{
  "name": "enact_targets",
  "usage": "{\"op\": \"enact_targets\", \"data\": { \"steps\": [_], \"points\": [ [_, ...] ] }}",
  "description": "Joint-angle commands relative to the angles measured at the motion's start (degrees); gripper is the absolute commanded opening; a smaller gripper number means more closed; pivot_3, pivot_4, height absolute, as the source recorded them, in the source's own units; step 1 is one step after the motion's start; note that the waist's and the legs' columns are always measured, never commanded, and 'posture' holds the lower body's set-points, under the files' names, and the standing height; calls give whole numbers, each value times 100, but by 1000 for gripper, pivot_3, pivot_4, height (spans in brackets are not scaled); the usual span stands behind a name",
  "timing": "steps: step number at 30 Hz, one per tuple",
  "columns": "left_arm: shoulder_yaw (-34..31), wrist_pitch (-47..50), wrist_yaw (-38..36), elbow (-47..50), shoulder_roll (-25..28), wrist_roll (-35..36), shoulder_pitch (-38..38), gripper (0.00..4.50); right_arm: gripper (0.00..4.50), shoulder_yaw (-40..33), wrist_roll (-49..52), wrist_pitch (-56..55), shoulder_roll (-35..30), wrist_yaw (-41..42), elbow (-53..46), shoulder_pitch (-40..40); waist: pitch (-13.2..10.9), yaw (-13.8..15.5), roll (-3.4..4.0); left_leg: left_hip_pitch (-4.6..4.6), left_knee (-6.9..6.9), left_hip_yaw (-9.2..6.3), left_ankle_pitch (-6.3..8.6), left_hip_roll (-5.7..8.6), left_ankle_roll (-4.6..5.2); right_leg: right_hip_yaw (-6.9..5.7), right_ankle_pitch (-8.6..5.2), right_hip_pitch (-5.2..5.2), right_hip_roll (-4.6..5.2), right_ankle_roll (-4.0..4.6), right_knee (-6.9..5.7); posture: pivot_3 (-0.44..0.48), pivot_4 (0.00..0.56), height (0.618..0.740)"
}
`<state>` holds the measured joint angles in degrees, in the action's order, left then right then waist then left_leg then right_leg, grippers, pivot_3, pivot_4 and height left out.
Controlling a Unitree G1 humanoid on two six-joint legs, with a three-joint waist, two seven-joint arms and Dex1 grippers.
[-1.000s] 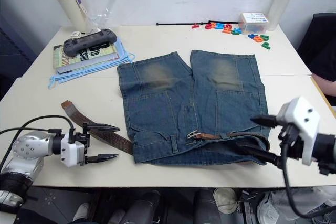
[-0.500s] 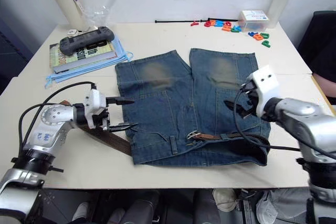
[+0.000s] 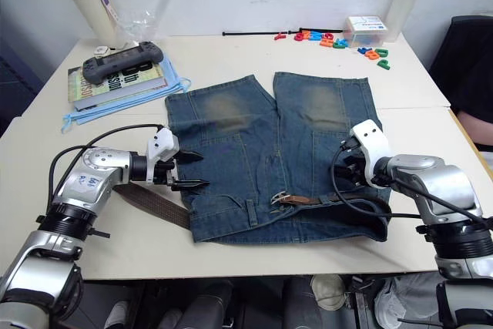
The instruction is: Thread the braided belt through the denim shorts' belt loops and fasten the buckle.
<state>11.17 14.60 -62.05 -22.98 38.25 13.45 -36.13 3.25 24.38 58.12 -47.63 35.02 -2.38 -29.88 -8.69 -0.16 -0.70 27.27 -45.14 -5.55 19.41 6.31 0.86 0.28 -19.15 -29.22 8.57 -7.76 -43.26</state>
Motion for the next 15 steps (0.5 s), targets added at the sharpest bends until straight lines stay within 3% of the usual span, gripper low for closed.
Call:
{"op": "enact_targets", "data": {
  "steps": [1, 2, 3, 4, 6, 7, 9, 15],
  "points": [
    [263, -98, -187, -76, 65, -410, 251, 3477, 1076, 181, -148, -4, 188, 91, 132, 96, 13, -9, -10, -4, 2, 0, 0, -1, -1, 1, -1, 3, -1, 1, 0, 0, 150, 654],
    [258, -113, -149, -96, 54, -459, 241, 3191, 742, 190, -217, -50, 245, 53, 195, 63, 25, -11, -20, -6, 1, 0, 1, -2, -1, 1, -1, 5, -1, 1, 0, 0, 150, 654],
    [244, -120, -130, -111, 40, -495, 237, 2652, 113, 191, -272, -80, 288, 34, 237, 40, 27, -12, -23, -12, 0, 0, 1, -1, -1, 1, -1, 12, 0, 1, 0, 0, 150, 654],
    [228, -115, -125, -120, 27, -516, 236, 2591, 52, 186, -313, -94, 317, 29, 261, 27, 31, -14, -28, -14, 0, 0, 1, -2, 0, 1, -1, 14, -1, 2, 0, 0, 150, 654],
    [220, -233, -19, -310, -26, -647, 190, 2048, 0, 234, -511, -295, 555, -127, 513, -128, 42, -33, -43, -22, 0, 0, 2, -2, 2, 1, -1, 22, -1, 2, 1, 0, 150, 654],
    [221, -305, 33, -413, -53, -715, 158, 1519, 0, 278, -624, -413, 646, -177, 638, -196, 44, -53, -47, -32, 1, 0, 3, -2, 2, 1, -1, 29, -1, 2, 1, 0, 150, 654],
    [234, -547, 191, -775, -141, -914, -2, 867, 0, 325, -850, -682, 897, -320, 974, -394, 44, -87, -47, -80, 9, 0, 25, -5, 35, 0, -1, 78, -2, 2, 12, 0, 150, 654],
    [426, -1788, 1316, -2646, -408, -1910, -951, 867, 0, 231, -1481, -1804, 1796, -982, 2422, -1158, 46, -111, -47, -198, 15, -13, 37, 0, 45, -15, 2, 202, -2, -4, 25, 0, 150, 654]
  ]
}}
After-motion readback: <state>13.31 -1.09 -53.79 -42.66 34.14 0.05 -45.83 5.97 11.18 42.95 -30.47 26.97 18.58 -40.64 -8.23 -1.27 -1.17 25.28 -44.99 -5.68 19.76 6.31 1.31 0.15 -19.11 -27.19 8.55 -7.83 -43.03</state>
